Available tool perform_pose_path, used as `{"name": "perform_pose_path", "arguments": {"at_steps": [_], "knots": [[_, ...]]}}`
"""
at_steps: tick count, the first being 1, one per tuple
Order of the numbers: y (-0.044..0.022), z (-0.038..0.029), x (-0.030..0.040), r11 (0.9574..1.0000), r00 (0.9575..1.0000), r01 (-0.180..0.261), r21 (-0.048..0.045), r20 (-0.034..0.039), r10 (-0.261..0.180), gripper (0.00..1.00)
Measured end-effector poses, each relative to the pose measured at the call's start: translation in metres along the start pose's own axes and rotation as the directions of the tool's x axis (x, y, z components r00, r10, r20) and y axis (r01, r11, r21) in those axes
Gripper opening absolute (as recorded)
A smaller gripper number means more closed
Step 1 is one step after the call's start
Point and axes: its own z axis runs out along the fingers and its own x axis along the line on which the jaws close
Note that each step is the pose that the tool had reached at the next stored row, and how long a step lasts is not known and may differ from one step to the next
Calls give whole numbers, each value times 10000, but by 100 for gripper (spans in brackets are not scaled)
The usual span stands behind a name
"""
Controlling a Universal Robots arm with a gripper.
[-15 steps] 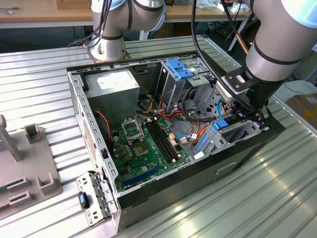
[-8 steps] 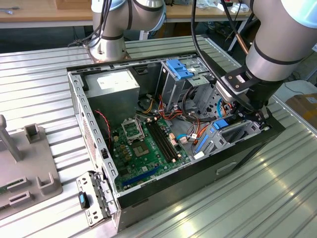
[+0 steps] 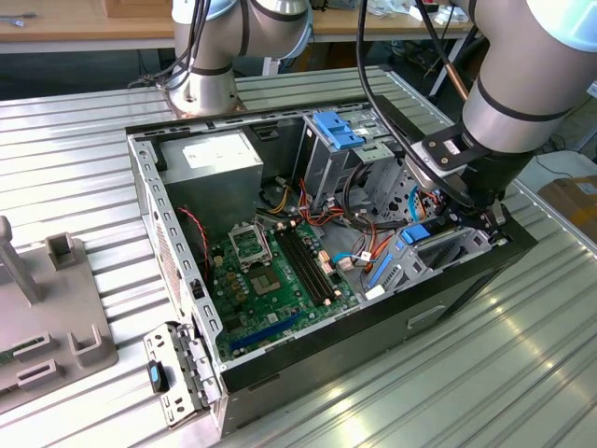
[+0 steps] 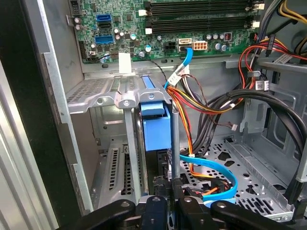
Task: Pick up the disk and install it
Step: 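Insert the first disk wire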
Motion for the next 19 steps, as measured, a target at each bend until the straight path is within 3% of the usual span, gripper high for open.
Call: {"name": "perform_pose_path", "arguments": {"at_steps": [19], "knots": [[4,3,-9,10000,10000,0,0,1,0,16]]}}
